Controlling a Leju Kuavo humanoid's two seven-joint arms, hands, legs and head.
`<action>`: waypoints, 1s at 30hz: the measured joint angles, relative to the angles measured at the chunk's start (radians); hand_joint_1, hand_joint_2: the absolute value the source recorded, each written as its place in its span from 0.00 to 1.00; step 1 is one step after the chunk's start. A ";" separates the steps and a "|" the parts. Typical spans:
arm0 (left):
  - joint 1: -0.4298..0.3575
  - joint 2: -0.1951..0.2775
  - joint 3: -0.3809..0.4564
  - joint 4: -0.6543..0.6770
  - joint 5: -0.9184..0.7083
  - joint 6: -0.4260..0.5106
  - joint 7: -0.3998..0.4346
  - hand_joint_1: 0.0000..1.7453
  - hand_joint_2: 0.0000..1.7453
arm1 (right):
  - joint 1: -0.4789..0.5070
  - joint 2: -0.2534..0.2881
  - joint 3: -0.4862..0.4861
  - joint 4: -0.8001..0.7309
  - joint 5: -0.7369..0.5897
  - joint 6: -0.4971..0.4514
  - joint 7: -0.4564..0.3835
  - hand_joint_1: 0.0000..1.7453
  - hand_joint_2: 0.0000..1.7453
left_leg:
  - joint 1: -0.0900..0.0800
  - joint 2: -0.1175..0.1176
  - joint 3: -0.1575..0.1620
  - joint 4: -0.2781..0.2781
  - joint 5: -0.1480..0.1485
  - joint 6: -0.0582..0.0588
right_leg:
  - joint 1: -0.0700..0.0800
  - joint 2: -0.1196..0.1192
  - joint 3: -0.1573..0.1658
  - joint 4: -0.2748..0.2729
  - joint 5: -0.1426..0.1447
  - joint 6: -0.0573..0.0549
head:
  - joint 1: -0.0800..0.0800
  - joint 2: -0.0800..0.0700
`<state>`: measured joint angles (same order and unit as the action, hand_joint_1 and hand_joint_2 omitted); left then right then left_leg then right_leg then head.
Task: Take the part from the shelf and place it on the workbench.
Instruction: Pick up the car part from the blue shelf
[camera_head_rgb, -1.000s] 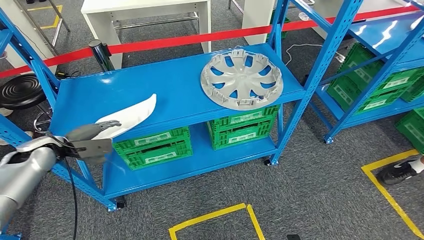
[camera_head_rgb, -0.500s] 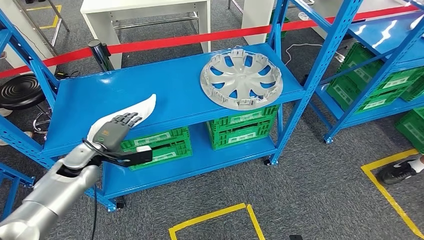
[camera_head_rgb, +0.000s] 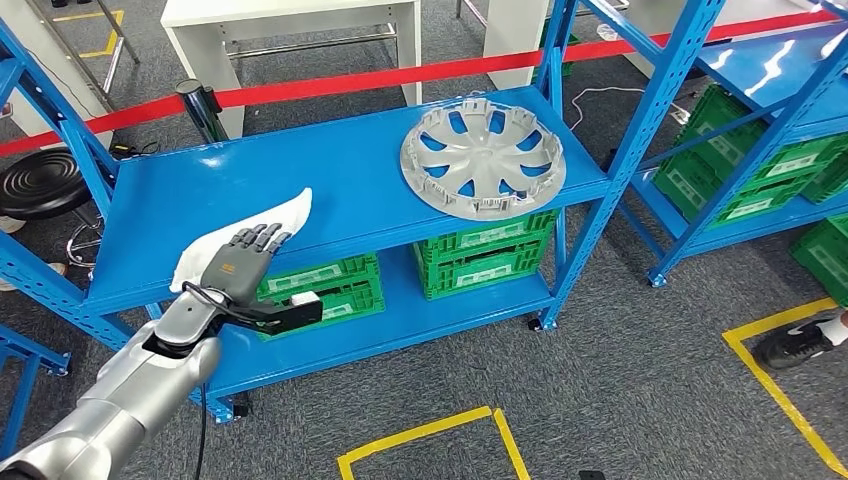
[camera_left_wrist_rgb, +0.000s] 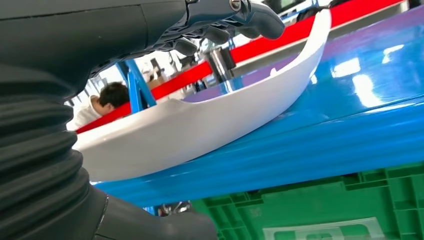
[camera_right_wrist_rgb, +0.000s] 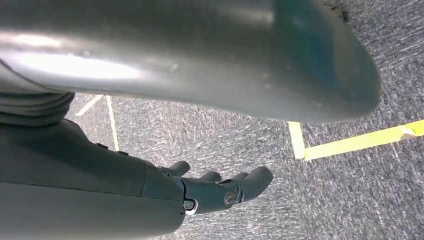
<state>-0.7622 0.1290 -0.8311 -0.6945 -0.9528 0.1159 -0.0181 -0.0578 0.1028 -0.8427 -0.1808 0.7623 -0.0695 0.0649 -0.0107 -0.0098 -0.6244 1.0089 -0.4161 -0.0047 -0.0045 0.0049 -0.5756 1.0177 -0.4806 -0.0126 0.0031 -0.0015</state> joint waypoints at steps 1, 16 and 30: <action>-0.010 -0.006 0.011 0.023 0.013 -0.001 -0.007 0.00 1.00 | 0.000 0.000 -0.001 0.000 0.001 0.000 0.000 0.00 0.00 | 0.000 0.000 0.000 0.000 0.000 0.000 | 0.000 0.000 0.000 0.000 0.000 0.000 | 0.000 0.000; -0.173 -0.029 0.158 0.263 0.077 -0.070 0.048 0.00 1.00 | 0.000 0.002 -0.001 0.000 0.024 0.000 0.010 0.00 0.00 | 0.000 0.000 0.000 0.000 0.000 0.000 | 0.000 0.000 0.000 0.000 0.000 0.000 | 0.000 0.000; -0.185 -0.032 0.160 0.303 0.070 -0.076 0.087 0.00 1.00 | 0.000 0.003 -0.001 0.000 0.029 0.000 0.009 0.00 0.00 | 0.000 0.000 0.000 0.000 0.000 0.000 | 0.000 0.000 0.000 0.000 0.000 0.000 | 0.000 0.000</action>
<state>-0.9468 0.0971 -0.6709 -0.3910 -0.8825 0.0396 0.0688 -0.0581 0.1057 -0.8438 -0.1808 0.7918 -0.0690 0.0736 -0.0108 -0.0094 -0.6244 1.0089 -0.4162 -0.0046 -0.0045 0.0052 -0.5754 1.0178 -0.4806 -0.0125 0.0031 -0.0015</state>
